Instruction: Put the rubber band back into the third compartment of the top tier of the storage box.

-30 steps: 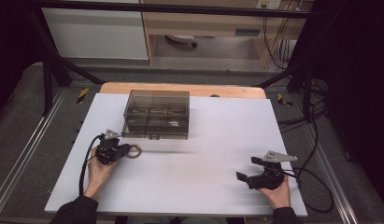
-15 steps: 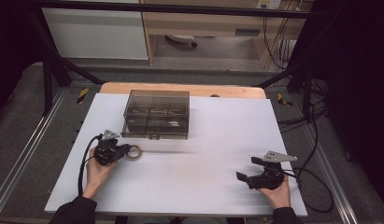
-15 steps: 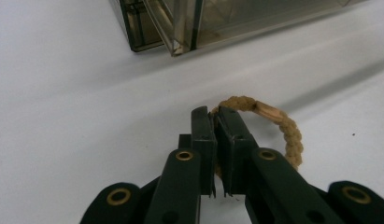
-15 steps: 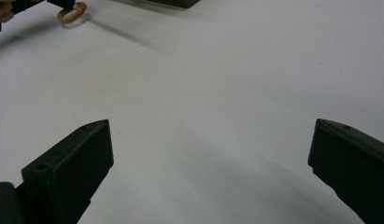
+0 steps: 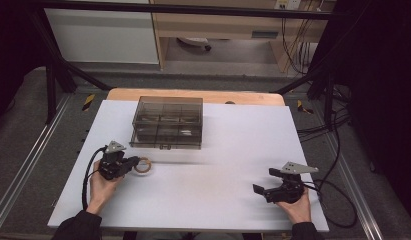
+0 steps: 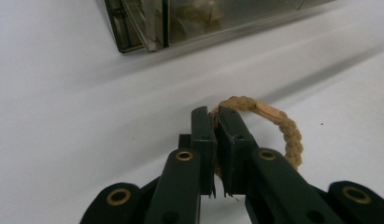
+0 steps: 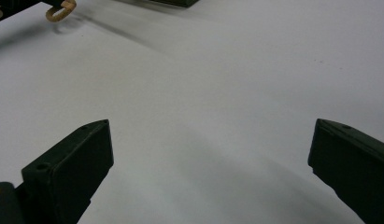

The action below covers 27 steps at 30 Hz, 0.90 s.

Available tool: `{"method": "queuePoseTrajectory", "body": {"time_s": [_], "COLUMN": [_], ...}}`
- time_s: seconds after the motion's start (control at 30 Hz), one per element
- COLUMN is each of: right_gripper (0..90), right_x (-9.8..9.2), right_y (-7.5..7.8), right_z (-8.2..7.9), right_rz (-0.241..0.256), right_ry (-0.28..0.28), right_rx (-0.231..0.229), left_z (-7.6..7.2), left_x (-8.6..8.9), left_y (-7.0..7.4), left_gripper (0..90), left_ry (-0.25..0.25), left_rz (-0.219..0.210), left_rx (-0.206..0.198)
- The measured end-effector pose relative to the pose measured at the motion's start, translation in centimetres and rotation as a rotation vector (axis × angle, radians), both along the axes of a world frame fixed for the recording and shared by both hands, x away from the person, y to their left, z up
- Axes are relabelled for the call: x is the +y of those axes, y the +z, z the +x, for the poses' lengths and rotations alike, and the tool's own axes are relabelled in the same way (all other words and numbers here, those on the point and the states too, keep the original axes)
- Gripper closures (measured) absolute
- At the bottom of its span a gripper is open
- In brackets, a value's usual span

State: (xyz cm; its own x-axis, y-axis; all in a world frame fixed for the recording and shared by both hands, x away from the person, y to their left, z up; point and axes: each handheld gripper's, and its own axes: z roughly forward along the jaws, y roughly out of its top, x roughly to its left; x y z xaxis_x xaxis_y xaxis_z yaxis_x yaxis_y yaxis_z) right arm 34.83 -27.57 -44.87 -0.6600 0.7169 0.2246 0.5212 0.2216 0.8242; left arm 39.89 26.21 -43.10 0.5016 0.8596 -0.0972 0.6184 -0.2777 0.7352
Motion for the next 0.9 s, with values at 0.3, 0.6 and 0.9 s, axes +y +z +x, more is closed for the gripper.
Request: {"method": "queuePoseTrajectory", "body": {"time_s": [0.3, 0.6, 0.9], "right_gripper": [0.7, 0.7, 0.7], "right_x": [0.0, 0.0, 0.0], "right_y": [0.0, 0.0, 0.0], "right_z": [0.0, 0.0, 0.0], "right_rz": [0.0, 0.0, -0.001], "right_ry": [0.001, 0.001, 0.001], "right_rx": [0.0, 0.001, 0.001], "left_z": [-0.8, -1.3, -1.9], "left_x": [-0.2, -0.3, -0.9], "left_y": [0.6, 1.2, 2.1], "left_gripper": [85.3, 85.4, 85.3], "left_ry": [-0.013, -0.022, -0.046], "left_rz": [-0.004, -0.006, -0.01], "left_rx": [-0.015, -0.016, -0.025]}}
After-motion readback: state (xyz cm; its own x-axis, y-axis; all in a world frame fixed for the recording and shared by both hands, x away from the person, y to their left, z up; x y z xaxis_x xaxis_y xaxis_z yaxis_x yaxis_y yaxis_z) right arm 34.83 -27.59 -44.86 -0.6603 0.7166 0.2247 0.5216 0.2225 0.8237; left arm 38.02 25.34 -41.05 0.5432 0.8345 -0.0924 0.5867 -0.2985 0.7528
